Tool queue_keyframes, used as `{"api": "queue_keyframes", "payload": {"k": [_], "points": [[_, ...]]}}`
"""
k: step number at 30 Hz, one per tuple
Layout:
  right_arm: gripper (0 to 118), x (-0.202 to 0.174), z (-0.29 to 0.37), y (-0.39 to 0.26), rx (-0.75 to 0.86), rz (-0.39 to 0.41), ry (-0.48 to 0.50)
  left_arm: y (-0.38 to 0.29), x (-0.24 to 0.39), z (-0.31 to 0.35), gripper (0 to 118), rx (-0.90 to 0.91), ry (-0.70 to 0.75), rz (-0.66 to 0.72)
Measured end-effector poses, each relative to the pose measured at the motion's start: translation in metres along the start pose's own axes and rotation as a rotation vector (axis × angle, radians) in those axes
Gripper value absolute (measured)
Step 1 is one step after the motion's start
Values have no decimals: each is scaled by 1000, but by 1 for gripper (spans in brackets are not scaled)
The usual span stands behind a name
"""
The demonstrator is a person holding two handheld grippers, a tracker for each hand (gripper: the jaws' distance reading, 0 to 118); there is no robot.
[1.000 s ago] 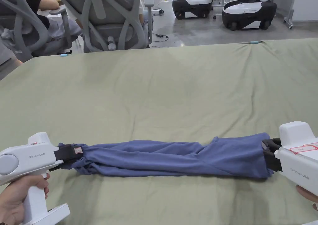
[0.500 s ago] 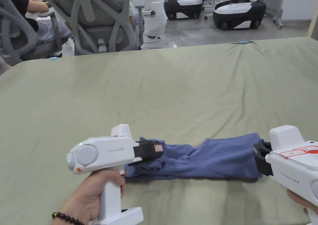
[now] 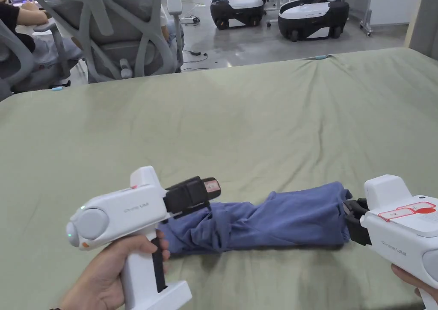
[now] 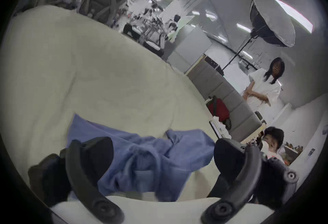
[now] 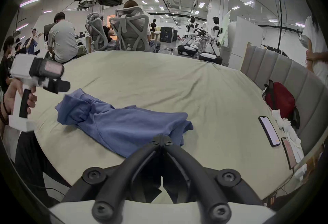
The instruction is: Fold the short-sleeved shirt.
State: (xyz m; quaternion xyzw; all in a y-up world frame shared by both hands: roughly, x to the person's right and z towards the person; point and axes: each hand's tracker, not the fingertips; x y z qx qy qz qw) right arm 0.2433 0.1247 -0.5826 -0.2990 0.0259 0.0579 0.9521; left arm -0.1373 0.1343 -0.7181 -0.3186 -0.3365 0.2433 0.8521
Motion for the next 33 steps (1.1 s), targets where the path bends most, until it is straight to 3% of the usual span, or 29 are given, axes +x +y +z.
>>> {"api": "queue_keyframes", "payload": {"k": [2, 3, 6, 14, 21, 26, 33], "points": [[0, -4, 0, 0, 8, 1, 11, 5, -5, 19, 111, 19, 18, 24], [0, -5, -1, 0, 12, -3, 17, 4, -11, 27, 98, 21, 11, 28], [0, -10, -1, 1, 20, -3, 36, 5, -44, 38, 3, 16, 14, 9], [0, -16, -1, 2, 21, 8, 50, -17, -49, 17, 0, -47, -19, -12], [0, -9, 7, -2, 18, -5, 31, -39, -23, -71, 0, -221, -45, -22], [0, -1, 8, -5, 7, -14, 9, -47, -7, -116, 0, -240, -32, -3], [0, 0, 12, -6, 10, -15, 9, -34, 11, -71, 0, -149, -39, -39]]}}
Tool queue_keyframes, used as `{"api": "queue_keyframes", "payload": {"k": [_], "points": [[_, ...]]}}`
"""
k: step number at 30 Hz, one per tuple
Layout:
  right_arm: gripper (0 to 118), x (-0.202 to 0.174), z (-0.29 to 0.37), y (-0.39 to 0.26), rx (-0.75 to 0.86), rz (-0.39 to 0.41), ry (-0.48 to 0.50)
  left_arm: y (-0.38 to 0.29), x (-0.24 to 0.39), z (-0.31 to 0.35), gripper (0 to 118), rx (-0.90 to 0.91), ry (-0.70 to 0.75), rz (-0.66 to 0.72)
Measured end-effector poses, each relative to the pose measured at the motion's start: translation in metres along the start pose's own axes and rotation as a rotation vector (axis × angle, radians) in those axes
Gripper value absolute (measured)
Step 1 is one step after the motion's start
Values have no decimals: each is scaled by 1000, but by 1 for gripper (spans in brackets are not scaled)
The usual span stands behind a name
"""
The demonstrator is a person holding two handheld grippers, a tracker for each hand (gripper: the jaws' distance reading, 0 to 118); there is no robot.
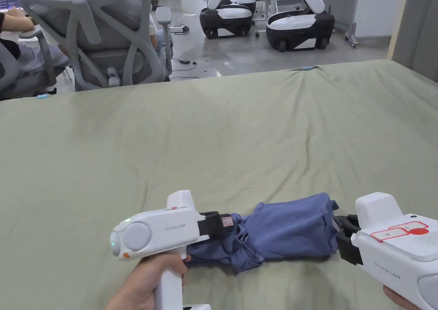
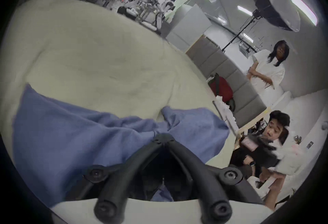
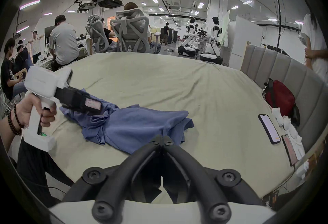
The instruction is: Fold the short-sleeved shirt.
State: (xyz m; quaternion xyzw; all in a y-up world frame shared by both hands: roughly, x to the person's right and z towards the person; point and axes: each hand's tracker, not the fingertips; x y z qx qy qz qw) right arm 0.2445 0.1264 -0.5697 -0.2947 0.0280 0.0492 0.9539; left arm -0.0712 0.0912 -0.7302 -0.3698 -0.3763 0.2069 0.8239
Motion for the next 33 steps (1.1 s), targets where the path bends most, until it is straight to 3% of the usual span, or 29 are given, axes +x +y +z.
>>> {"api": "queue_keyframes", "payload": {"k": [3, 8, 11, 16, 17, 18, 19, 20, 21, 22, 23, 30, 31, 32, 33], "points": [[0, -5, -1, 3, 12, -7, 10, 7, -15, 42, 0, 101, -40, 56], [0, -13, -8, 7, 28, -7, 32, 5, -34, 110, 0, 175, 50, 61], [0, -20, -12, 9, 30, 1, 45, 8, -60, 125, 0, 190, 96, 89], [0, -28, -13, 10, 24, 9, 60, 4, -51, 120, 1, 176, 71, 93], [0, -28, -13, 10, 23, 12, 62, 8, -57, 117, 16, 174, 73, 97], [0, -27, -14, 11, 22, 15, 63, 9, -60, 113, 46, 168, 77, 99], [0, -27, -14, 11, 21, 18, 64, 9, -63, 109, 96, 165, 84, 103], [0, -26, -13, 11, 19, 20, 65, 9, -65, 102, 118, 160, 104, 116], [0, -26, -13, 11, 18, 22, 63, 9, -66, 96, 116, 144, 147, 145], [0, -24, -14, 10, 18, 23, 61, 8, -73, 94, 104, 138, 168, 177], [0, -23, -14, 10, 17, 24, 59, 9, -79, 90, 102, 145, 164, 176], [0, -16, -13, 7, 3, 18, 40, 5, -106, 48, 100, 39, 130, 196], [0, -15, -13, 7, 0, 17, 38, 3, -103, 45, 95, 44, 110, 175], [0, -15, -14, 7, -2, 17, 36, 2, -101, 42, 81, 35, 101, 164], [0, -14, -14, 6, -5, 16, 34, 5, -89, 39, 57, 23, 143, 163]]}}
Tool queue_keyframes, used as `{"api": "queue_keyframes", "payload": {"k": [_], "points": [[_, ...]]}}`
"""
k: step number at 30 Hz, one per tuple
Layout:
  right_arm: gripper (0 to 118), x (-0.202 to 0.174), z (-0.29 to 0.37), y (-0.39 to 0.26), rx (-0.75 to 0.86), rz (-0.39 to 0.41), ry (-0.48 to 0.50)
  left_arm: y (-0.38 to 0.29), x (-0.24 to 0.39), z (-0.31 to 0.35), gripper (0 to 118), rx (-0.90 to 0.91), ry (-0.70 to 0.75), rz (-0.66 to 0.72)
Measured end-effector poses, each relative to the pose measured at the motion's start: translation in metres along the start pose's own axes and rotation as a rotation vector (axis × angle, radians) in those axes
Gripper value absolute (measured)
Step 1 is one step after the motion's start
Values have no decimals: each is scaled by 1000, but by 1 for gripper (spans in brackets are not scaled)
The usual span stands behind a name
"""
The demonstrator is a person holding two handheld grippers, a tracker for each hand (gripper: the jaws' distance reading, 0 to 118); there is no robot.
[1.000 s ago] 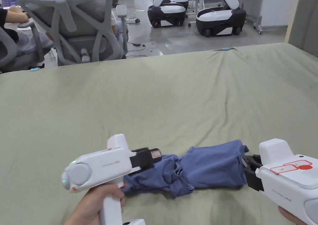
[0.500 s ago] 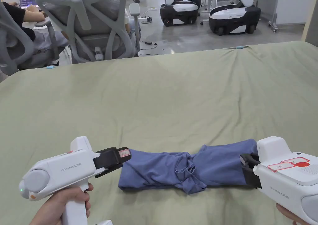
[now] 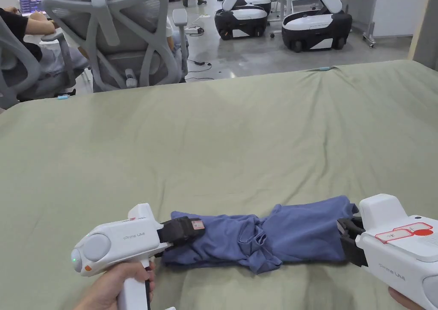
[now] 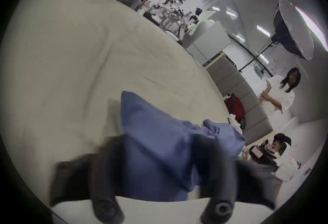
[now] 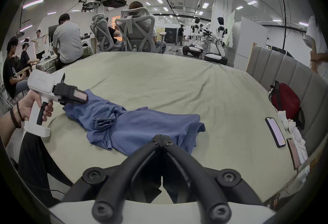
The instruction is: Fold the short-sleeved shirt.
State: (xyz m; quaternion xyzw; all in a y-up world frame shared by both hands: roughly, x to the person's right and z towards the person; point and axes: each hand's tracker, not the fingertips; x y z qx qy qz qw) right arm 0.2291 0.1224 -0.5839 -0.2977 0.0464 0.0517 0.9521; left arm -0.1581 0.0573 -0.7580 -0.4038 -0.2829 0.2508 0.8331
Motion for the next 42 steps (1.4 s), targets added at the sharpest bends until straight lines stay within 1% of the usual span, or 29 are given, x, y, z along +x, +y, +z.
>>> {"api": "queue_keyframes", "payload": {"k": [1, 5, 7, 8, 11, 14, 16, 19, 23, 25, 27, 28, 29, 33, 35, 36, 39, 42], "points": [[0, 0, 0, 0, -2, 0, -1, -1, 1, -5, 21, -23, 42, -28], [0, 0, -1, -2, -5, -3, 1, 7, -10, -4, 20, -5, 14, -16], [0, 0, -2, -2, -9, 2, 0, 7, -11, 2, 20, 15, 14, -39], [0, -1, -2, -1, -9, 5, -2, 7, -1, 11, 19, 18, 16, -39], [0, -4, -1, 1, -3, 7, 3, 12, -11, 28, 19, 40, 24, -26], [0, -8, 2, 6, 6, 13, 5, 18, -35, 54, 18, 73, 83, -26], [0, -10, 1, 8, 12, 13, 11, 25, -63, 72, 18, 120, 142, 25], [0, -14, -1, 9, 17, 17, 18, 28, -73, 85, 18, 114, 164, 19], [0, -14, -4, 9, 19, 10, 29, 27, -51, 85, 18, 122, 171, -2], [0, -13, -5, 7, 20, 11, 34, 25, -26, 89, 18, 132, 161, -31], [0, -11, -4, 5, 18, 14, 33, 28, -7, 96, 18, 152, 106, -50], [0, -10, -4, 4, 17, 13, 31, 34, -9, 98, 18, 157, 86, -59], [0, -8, -3, 3, 16, 11, 29, 34, 2, 100, 18, 170, 83, -67], [0, -3, 0, 0, 18, -4, 23, 25, 65, 97, 18, 181, 11, -134], [0, 0, 1, -1, 20, -15, 18, 20, 91, 80, 18, 155, 4, -158], [0, 1, 2, -2, 22, -20, 18, 25, 87, 65, 18, 142, 9, -163], [0, 7, 8, -6, 25, -35, 13, 14, 112, 22, 18, 64, -29, -197], [0, 17, 12, -10, 24, -45, -4, -1, 126, -23, 18, 6, -19, -200]]}}
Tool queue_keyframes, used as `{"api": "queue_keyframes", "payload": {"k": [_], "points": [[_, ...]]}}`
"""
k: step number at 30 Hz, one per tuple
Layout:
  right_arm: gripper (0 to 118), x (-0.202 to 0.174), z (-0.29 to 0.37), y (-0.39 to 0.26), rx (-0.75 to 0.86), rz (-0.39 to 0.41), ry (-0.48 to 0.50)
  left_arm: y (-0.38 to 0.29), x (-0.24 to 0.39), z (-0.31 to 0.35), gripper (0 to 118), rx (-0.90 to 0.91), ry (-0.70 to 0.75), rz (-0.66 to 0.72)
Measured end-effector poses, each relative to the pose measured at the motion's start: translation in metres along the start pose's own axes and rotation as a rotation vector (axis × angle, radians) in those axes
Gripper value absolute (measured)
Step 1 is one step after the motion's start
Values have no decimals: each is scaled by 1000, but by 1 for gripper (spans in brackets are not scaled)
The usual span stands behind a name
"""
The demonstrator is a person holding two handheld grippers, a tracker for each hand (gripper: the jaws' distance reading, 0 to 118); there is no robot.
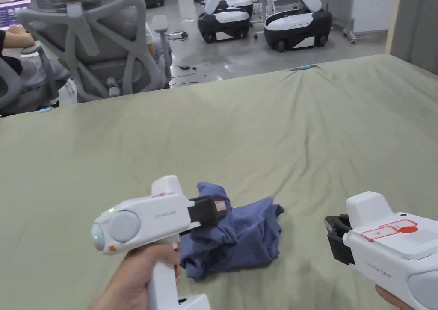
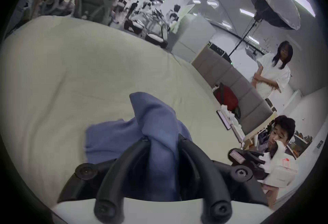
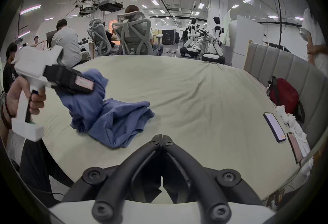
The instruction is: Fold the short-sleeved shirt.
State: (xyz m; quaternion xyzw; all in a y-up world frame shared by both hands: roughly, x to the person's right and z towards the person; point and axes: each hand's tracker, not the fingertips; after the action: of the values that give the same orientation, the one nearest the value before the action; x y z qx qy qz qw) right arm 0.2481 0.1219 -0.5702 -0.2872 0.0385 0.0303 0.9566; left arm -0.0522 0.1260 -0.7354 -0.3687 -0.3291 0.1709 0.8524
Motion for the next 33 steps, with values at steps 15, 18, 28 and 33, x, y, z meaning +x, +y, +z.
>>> {"api": "queue_keyframes", "payload": {"k": [15, 18, 28, 33], "points": [[0, 11, 7, -6, -4, -25, -41, 16, 2, 63, 118, 159, -76, 34], [0, 5, 4, -5, -5, -16, -26, 16, -19, 69, 96, 116, -84, 47], [0, -1, 3, 2, -1, 11, -12, -6, -9, -1, 0, -21, -49, 36], [0, 4, 8, 5, 0, 3, -34, -19, 12, -48, 0, -98, -95, 8]]}}
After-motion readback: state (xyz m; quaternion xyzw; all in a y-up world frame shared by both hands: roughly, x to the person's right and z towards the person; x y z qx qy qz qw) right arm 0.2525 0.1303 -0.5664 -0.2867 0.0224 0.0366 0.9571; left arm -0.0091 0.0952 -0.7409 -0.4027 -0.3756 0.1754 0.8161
